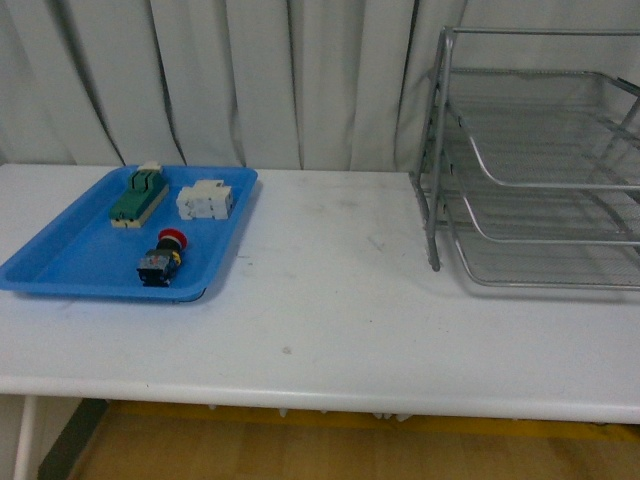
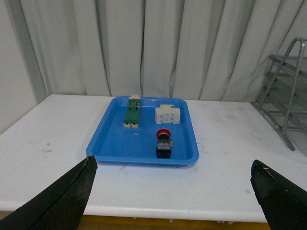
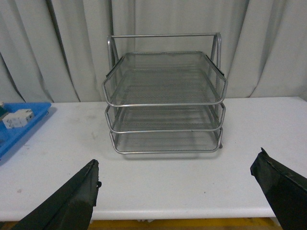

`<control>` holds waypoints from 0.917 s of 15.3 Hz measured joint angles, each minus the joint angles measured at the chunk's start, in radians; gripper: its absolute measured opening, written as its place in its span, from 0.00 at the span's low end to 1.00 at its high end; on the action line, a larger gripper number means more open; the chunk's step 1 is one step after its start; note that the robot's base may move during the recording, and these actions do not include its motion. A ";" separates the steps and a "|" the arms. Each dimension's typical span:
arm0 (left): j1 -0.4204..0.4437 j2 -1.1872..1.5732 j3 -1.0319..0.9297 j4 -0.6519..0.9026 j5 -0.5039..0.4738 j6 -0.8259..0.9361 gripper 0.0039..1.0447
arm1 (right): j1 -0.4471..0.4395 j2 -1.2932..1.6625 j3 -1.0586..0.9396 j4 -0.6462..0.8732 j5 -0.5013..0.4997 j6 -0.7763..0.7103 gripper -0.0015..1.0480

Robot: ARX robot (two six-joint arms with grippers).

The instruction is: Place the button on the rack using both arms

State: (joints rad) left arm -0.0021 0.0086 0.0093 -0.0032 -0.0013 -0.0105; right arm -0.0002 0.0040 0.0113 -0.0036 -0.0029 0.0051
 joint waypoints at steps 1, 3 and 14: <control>0.000 0.000 0.000 0.000 0.000 0.000 0.94 | 0.000 0.000 0.000 0.000 0.000 0.000 0.94; 0.000 0.000 0.000 0.000 0.000 0.000 0.94 | 0.000 0.000 0.000 0.000 0.000 0.000 0.94; 0.000 0.000 0.000 0.000 0.000 0.000 0.94 | 0.000 0.000 0.000 0.000 0.000 0.000 0.94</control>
State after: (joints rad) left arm -0.0021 0.0086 0.0093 -0.0036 -0.0013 -0.0105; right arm -0.0002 0.0040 0.0116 -0.0036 -0.0029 0.0051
